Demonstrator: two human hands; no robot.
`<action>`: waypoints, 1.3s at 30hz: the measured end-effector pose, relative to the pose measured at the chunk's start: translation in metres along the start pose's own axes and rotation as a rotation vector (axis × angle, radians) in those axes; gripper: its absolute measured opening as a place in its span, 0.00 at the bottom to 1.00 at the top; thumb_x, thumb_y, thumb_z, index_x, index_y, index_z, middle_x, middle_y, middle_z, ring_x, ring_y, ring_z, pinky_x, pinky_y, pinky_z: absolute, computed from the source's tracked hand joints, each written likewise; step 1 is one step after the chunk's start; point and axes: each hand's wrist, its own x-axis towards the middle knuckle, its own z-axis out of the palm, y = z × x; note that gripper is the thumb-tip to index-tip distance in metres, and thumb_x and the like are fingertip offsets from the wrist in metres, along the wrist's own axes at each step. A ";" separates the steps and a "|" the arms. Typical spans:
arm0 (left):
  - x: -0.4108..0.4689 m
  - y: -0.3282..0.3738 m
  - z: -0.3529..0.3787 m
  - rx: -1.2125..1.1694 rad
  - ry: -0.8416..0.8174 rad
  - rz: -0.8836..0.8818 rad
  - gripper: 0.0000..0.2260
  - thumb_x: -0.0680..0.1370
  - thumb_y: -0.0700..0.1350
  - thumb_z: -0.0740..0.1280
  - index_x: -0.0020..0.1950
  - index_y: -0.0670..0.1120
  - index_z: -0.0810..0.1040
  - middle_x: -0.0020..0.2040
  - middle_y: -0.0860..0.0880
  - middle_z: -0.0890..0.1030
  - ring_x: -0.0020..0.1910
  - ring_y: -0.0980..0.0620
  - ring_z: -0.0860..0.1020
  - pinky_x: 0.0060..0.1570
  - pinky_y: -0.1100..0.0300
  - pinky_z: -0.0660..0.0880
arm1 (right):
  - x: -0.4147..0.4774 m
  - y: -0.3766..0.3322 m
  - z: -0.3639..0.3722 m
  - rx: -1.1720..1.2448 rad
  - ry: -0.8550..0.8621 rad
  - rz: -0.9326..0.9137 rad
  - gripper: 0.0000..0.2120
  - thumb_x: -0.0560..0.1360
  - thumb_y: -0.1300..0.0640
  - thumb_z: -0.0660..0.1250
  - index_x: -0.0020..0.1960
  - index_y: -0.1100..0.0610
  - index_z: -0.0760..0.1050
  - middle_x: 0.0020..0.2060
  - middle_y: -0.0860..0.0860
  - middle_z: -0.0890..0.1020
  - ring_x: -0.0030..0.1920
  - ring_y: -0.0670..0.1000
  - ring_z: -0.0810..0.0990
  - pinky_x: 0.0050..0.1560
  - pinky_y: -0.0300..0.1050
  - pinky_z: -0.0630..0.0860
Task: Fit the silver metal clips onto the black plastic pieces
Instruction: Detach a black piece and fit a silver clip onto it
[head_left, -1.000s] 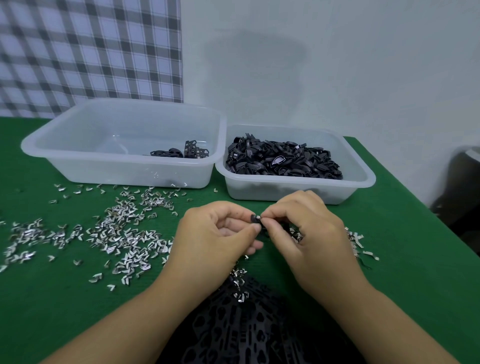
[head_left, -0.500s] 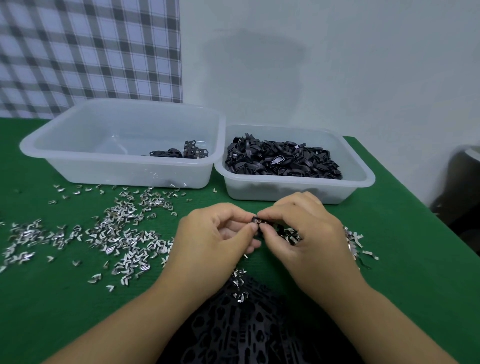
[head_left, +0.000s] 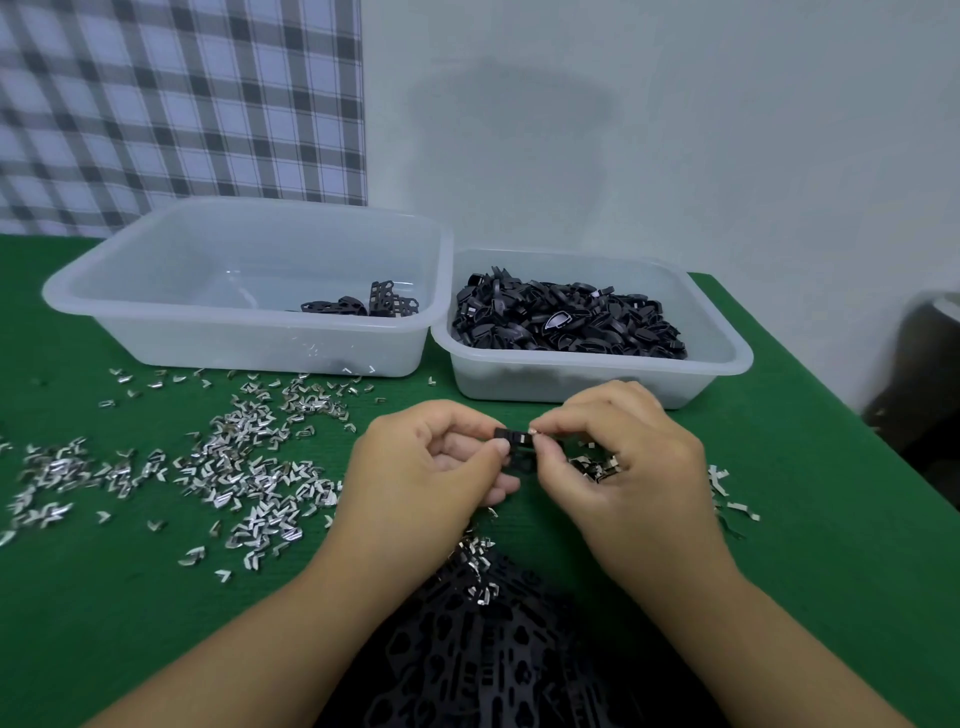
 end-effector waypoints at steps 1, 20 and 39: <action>0.000 0.000 0.000 -0.011 0.011 -0.005 0.06 0.72 0.34 0.71 0.39 0.44 0.81 0.32 0.44 0.84 0.32 0.50 0.84 0.32 0.64 0.80 | 0.000 0.001 -0.001 0.007 0.003 0.016 0.04 0.67 0.64 0.72 0.39 0.57 0.81 0.36 0.47 0.78 0.40 0.49 0.76 0.42 0.41 0.72; -0.002 0.002 0.001 -0.056 -0.020 0.029 0.07 0.71 0.34 0.72 0.37 0.45 0.82 0.32 0.44 0.84 0.32 0.49 0.84 0.31 0.65 0.78 | 0.000 0.000 -0.002 -0.065 -0.033 -0.079 0.02 0.69 0.63 0.72 0.39 0.58 0.82 0.35 0.49 0.78 0.40 0.50 0.73 0.43 0.37 0.70; -0.007 0.002 0.000 0.428 0.022 0.413 0.19 0.72 0.35 0.70 0.44 0.58 0.68 0.39 0.57 0.81 0.35 0.60 0.81 0.36 0.68 0.76 | 0.003 -0.001 -0.007 0.316 -0.310 0.289 0.09 0.69 0.62 0.73 0.45 0.50 0.82 0.42 0.43 0.80 0.46 0.41 0.78 0.48 0.29 0.69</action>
